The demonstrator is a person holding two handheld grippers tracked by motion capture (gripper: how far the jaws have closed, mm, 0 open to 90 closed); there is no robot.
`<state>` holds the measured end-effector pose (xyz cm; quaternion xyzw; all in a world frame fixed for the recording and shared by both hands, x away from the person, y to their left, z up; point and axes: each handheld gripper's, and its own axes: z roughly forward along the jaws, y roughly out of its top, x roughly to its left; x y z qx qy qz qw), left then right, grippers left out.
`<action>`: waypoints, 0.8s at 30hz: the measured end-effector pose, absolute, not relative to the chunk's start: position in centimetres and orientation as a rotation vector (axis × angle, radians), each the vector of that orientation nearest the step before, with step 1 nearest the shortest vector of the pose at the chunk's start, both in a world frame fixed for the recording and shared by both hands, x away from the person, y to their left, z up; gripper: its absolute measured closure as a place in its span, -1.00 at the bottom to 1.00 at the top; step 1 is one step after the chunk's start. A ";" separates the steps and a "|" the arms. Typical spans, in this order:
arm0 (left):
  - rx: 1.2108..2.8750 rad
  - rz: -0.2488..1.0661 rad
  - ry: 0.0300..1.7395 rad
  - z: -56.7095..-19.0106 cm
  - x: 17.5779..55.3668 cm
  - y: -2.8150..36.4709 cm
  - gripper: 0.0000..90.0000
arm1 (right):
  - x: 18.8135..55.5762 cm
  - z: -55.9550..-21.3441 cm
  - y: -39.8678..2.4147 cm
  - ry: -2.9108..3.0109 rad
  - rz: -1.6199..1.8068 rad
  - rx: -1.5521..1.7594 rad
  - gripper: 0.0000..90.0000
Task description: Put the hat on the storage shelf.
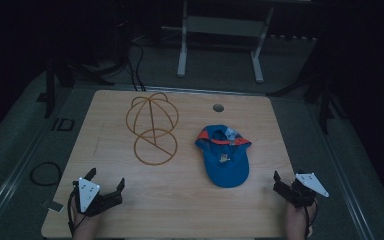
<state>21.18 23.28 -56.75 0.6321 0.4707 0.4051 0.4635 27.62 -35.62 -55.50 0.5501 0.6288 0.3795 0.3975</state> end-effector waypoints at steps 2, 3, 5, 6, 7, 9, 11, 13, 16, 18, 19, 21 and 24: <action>1.558 0.987 1.154 -56.8 21.2 23.3 -0.93 | 27.7 -55.0 -35.3 1.612 0.944 1.378 -0.69; 1.555 0.981 1.151 -56.8 21.2 23.2 -0.93 | 27.8 -54.6 -35.2 1.626 0.946 1.382 -0.69; 1.553 0.977 1.148 -56.7 21.2 23.2 -0.93 | 28.0 -53.9 -35.0 1.636 0.971 1.384 -0.69; 1.547 0.969 1.141 -56.7 21.2 23.1 -0.93 | 28.2 -53.6 -34.8 1.648 0.970 1.382 -0.69; 1.547 0.965 1.138 -56.7 21.2 23.1 -0.93 | 28.3 -53.3 -34.7 1.656 0.972 1.383 -0.69; 1.543 0.956 1.141 -56.7 21.2 23.0 -0.93 | 28.7 -52.9 -34.4 1.684 0.994 1.392 -0.70; 1.545 0.953 1.154 -56.7 21.2 23.0 -0.93 | 29.2 -52.6 -34.0 1.712 0.992 1.398 -0.70; 1.535 0.941 1.150 -56.7 21.1 23.0 -0.93 | 29.7 -52.4 -33.6 1.738 0.997 1.403 -0.70; 1.533 0.934 1.138 -56.7 21.1 22.9 -0.93 | 30.3 -52.0 -33.0 1.775 0.994 1.396 -0.70; 1.533 0.930 1.134 -56.7 21.1 22.8 -0.93 | 30.8 -51.7 -32.5 1.801 1.004 1.390 -0.70; 1.538 0.920 1.135 -56.7 21.1 22.8 -0.93 | 31.0 -51.6 -32.3 1.817 1.002 1.387 -0.70; 1.563 0.913 1.124 -56.7 21.1 22.7 -0.93 | 31.5 -51.2 -31.9 1.837 1.018 1.383 -0.70; 1.574 0.931 1.107 -56.6 20.9 22.5 -0.91 | 32.1 -50.7 -31.3 1.867 1.030 1.368 -0.70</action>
